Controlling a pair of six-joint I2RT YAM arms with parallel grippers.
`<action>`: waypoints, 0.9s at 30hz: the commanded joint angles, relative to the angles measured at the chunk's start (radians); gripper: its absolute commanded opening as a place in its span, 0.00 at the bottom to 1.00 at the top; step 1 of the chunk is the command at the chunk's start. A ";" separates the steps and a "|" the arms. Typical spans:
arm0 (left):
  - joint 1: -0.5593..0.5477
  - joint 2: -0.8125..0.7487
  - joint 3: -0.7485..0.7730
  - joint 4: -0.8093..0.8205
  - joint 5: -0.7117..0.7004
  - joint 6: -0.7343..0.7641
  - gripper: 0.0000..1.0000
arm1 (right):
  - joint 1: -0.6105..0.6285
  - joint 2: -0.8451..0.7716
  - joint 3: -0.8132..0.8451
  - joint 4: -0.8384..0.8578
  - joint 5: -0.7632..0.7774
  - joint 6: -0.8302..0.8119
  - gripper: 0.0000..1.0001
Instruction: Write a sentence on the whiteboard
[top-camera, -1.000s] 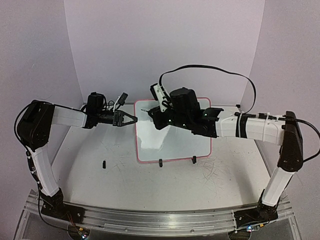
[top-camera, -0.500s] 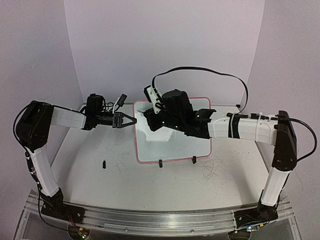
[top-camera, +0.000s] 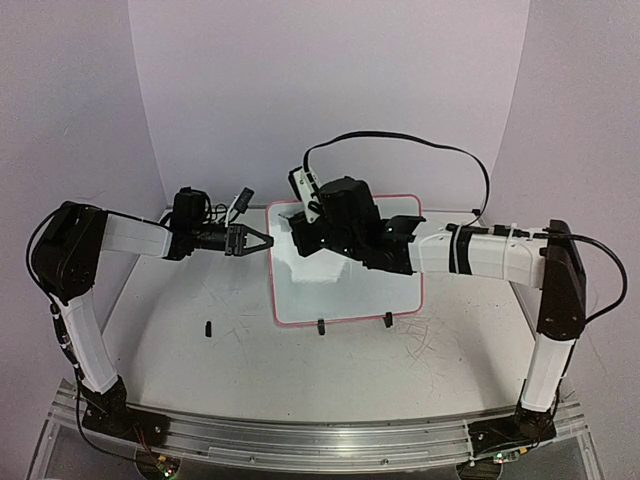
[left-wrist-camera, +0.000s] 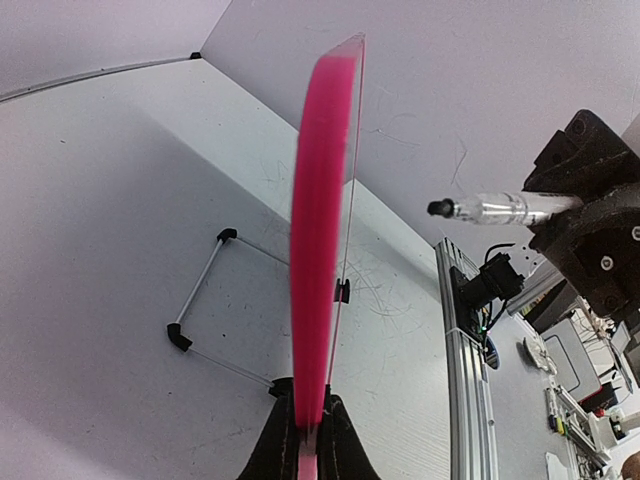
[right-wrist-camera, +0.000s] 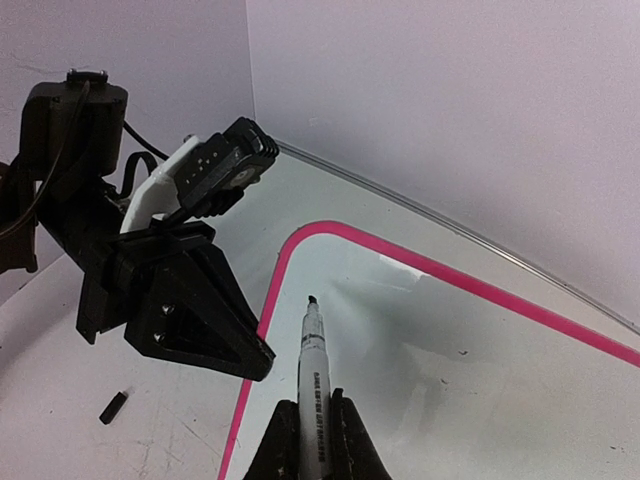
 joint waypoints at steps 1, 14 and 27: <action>-0.009 -0.047 -0.001 0.011 0.002 0.022 0.00 | 0.002 0.029 0.055 0.019 0.028 0.002 0.00; -0.009 -0.058 0.001 0.011 0.006 0.022 0.00 | 0.002 0.052 0.066 0.004 0.077 0.008 0.00; -0.010 -0.065 -0.002 0.011 0.007 0.025 0.00 | 0.002 0.081 0.086 -0.024 0.101 0.016 0.00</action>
